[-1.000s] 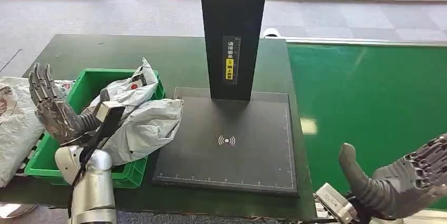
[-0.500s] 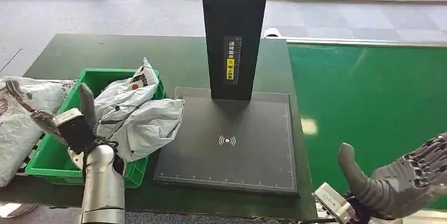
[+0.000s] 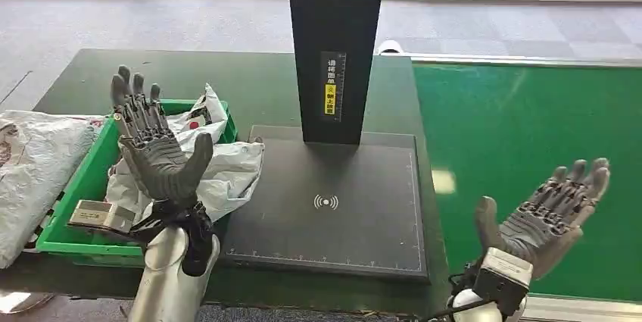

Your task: Moved the parcel from conveyor to table for the left to box.

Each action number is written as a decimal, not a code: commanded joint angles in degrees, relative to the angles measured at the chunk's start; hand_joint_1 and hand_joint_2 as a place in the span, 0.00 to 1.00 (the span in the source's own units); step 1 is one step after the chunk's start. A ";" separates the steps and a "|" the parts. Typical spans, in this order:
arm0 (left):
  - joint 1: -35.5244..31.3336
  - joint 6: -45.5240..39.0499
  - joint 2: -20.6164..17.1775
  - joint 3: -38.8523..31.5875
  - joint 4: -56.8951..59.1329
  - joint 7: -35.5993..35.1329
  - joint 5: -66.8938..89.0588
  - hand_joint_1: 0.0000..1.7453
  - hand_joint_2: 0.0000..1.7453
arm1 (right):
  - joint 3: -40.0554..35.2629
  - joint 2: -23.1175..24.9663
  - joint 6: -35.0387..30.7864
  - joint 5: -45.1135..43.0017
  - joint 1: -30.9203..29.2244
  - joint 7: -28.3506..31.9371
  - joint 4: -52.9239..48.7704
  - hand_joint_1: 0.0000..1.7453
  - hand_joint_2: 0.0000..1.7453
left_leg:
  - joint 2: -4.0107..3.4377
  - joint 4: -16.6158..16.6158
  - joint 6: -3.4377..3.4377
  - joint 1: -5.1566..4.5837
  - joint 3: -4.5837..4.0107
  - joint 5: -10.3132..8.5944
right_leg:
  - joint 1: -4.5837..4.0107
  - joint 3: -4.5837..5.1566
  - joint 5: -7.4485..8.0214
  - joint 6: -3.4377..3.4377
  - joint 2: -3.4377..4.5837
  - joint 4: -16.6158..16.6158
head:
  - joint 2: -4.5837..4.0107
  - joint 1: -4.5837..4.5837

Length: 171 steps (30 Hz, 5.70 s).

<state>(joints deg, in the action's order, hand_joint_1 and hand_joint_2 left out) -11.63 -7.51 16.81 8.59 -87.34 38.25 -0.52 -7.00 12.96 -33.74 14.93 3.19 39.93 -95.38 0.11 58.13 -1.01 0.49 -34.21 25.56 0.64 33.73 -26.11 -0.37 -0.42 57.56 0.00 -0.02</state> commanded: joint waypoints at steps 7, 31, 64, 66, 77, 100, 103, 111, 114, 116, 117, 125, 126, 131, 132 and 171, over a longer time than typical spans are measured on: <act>-4.13 -3.07 -6.23 17.42 9.39 1.75 -0.47 0.00 1.00 | -3.51 -1.82 2.32 12.06 -11.80 0.07 26.48 0.00 1.00 | -0.12 -0.36 0.03 0.00 0.38 -0.12 | -0.06 -0.33 0.15 0.04 0.13 -0.38 | 0.00 0.00; -4.74 6.97 -5.98 25.38 21.19 1.75 1.07 0.00 1.00 | 43.70 -0.91 -6.26 61.50 -12.48 -16.11 31.13 0.00 1.00 | 0.29 -0.14 0.09 -0.08 0.09 -0.06 | 0.09 -0.13 0.00 0.00 -0.28 -0.19 | 0.00 0.00; -5.63 5.63 -4.62 28.72 24.50 1.75 1.87 0.00 1.00 | 50.56 -1.45 -6.26 64.57 -15.49 -20.88 35.05 0.00 1.00 | -0.05 -0.06 0.08 -0.08 0.08 0.05 | 0.09 -0.01 0.00 -0.01 0.07 -0.09 | 0.00 0.02; -4.92 5.62 -4.41 27.54 24.30 1.75 2.34 0.00 1.00 | 49.37 1.39 -6.26 54.06 -15.83 -10.83 33.82 0.00 1.00 | -0.15 -0.10 0.07 -0.09 0.13 0.05 | 0.10 -0.02 0.03 0.01 0.20 -0.12 | 0.00 0.00; 0.30 3.06 -5.19 24.37 19.90 1.75 5.53 0.00 1.00 | 17.32 3.61 2.66 16.89 -3.71 0.07 11.52 0.00 1.00 | -0.20 -0.05 0.03 -0.07 0.03 0.08 | 0.01 0.07 -0.01 0.03 0.23 0.01 | 0.00 0.00; 4.27 3.64 -3.96 21.46 16.72 1.75 8.53 0.00 1.00 | 8.92 2.36 1.98 14.47 -2.21 0.07 13.78 0.00 1.00 | -0.06 -0.10 0.05 0.00 0.11 0.05 | 0.00 -0.08 -0.04 0.03 0.07 -0.09 | 0.00 0.00; 4.76 4.10 -3.46 20.54 16.48 1.75 9.48 0.00 1.00 | 7.86 2.58 2.41 15.00 -2.03 0.07 14.42 0.00 1.00 | -0.07 -0.11 0.05 -0.03 0.09 0.04 | 0.03 -0.03 -0.03 0.04 0.08 -0.07 | 0.00 0.00; 5.09 4.71 -2.94 19.57 16.33 1.75 10.41 0.00 1.00 | 5.98 3.25 3.17 15.60 -2.60 0.07 15.97 0.00 1.00 | -0.09 -0.10 0.04 -0.02 0.08 0.03 | 0.02 -0.02 -0.02 0.03 0.08 -0.07 | 0.00 0.00; 4.96 5.37 -2.45 19.03 16.70 1.75 10.81 0.00 1.00 | 5.98 3.39 2.85 16.47 -2.95 -0.68 16.20 0.00 0.00 | -0.16 -0.10 0.05 -0.01 0.08 0.05 | 0.01 -0.02 -0.01 0.04 0.15 -0.07 | 0.00 0.00; 4.94 5.60 -2.22 18.71 16.82 1.75 11.20 0.00 1.00 | 5.87 3.35 2.70 17.06 -2.75 -0.91 16.03 0.00 0.00 | -0.16 -0.14 0.05 -0.01 0.13 0.04 | 0.00 -0.06 0.00 0.04 0.16 -0.12 | 0.00 0.00; 4.98 5.62 -2.17 18.60 16.83 1.75 11.27 0.00 1.00 | 5.87 3.34 2.66 17.16 -2.70 -0.95 16.03 0.00 0.00 | -0.09 -0.11 0.04 -0.02 0.09 0.03 | 0.02 -0.04 -0.02 0.04 0.08 -0.07 | 0.00 0.00; 5.09 5.74 -1.93 18.04 16.99 1.75 11.39 0.00 1.00 | 5.91 3.30 2.49 17.52 -2.71 -1.10 16.16 0.00 1.00 | -0.08 -0.09 0.04 -0.01 0.06 0.04 | 0.01 -0.02 -0.02 0.03 0.07 -0.05 | 0.00 0.00; 5.09 5.74 -1.93 18.04 16.99 1.75 11.39 0.00 1.00 | 5.91 3.30 2.49 17.52 -2.71 -1.10 16.16 0.00 1.00 | -0.12 -0.14 0.05 -0.02 0.13 0.04 | 0.02 -0.07 -0.02 0.04 0.12 -0.10 | 0.00 0.00; 5.08 5.68 -1.19 16.23 18.61 1.75 11.76 0.00 1.00 | 6.70 2.91 0.58 20.61 -3.55 -2.89 18.20 0.00 1.00 | -0.09 -0.09 0.04 0.00 0.09 0.04 | -0.01 -0.05 -0.02 0.03 0.09 -0.08 | 0.00 0.00; 5.00 6.14 -0.92 15.46 19.11 1.75 11.30 0.00 1.00 | 7.24 2.67 -0.53 22.34 -4.15 -4.00 19.43 0.00 1.00 | -0.15 -0.19 0.06 -0.01 0.18 0.02 | 0.00 -0.13 0.03 0.04 0.15 -0.18 | 0.00 0.00; 6.34 2.58 1.09 9.87 17.90 1.75 13.63 0.00 1.00 | 26.69 -16.68 -6.26 73.22 -17.91 -57.40 38.20 0.00 1.00 | -0.18 -0.11 0.18 -0.18 0.19 0.11 | 0.20 -0.15 0.11 -0.06 0.20 -0.19 | 0.00 0.02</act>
<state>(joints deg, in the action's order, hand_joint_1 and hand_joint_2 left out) -5.07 -4.28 16.41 22.32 -70.38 38.25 13.22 21.10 2.94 -40.06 85.33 -8.05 -15.32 -76.29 0.09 58.15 -0.86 0.30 -34.21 25.66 0.86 33.77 -26.08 -0.46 -0.41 57.55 0.00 0.00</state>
